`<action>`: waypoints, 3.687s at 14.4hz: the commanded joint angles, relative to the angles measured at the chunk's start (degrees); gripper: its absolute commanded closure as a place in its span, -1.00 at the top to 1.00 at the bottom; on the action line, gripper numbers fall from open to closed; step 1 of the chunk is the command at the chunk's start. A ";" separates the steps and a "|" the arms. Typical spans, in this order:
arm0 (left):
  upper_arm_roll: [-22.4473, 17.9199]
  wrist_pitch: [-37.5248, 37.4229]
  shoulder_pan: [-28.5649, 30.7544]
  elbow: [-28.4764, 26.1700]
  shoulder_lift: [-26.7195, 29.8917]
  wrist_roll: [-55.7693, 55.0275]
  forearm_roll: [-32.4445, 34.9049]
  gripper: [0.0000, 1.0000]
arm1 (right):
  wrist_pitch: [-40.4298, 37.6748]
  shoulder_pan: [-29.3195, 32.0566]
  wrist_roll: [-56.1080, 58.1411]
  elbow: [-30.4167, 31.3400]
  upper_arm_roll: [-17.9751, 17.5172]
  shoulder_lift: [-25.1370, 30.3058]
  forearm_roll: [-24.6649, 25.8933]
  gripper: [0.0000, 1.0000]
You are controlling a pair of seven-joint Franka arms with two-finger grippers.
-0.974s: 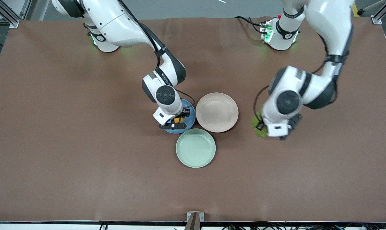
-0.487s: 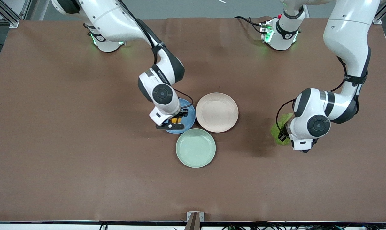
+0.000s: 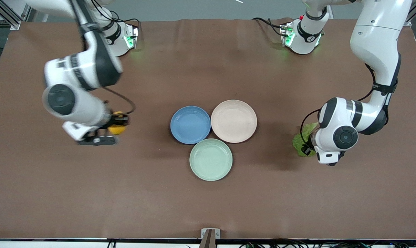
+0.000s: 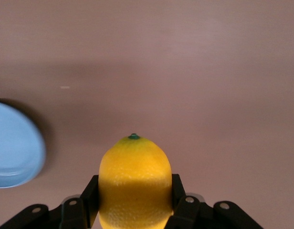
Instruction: Pick lemon and lettuce from plates
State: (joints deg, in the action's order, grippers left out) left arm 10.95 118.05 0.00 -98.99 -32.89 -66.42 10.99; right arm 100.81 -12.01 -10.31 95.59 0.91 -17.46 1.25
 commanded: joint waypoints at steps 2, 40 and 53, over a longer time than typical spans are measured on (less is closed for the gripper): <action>0.48 -3.69 0.79 1.60 6.34 -0.65 1.14 1.00 | 11.55 12.85 13.70 11.16 -1.44 0.84 0.86 -0.59; -0.67 -31.29 5.45 4.07 40.98 58.42 -11.52 1.00 | -6.85 15.00 13.32 6.72 -2.49 20.27 -1.16 1.00; -0.40 -31.65 7.03 9.17 37.99 58.51 -11.43 1.00 | -11.61 14.20 11.63 -8.23 -2.32 19.30 -1.16 1.00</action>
State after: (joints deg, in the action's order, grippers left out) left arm 10.28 87.51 6.84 -92.68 6.51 -8.56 0.67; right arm 89.81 2.14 1.65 89.27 -1.65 2.87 0.76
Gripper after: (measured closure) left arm 0.000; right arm 0.000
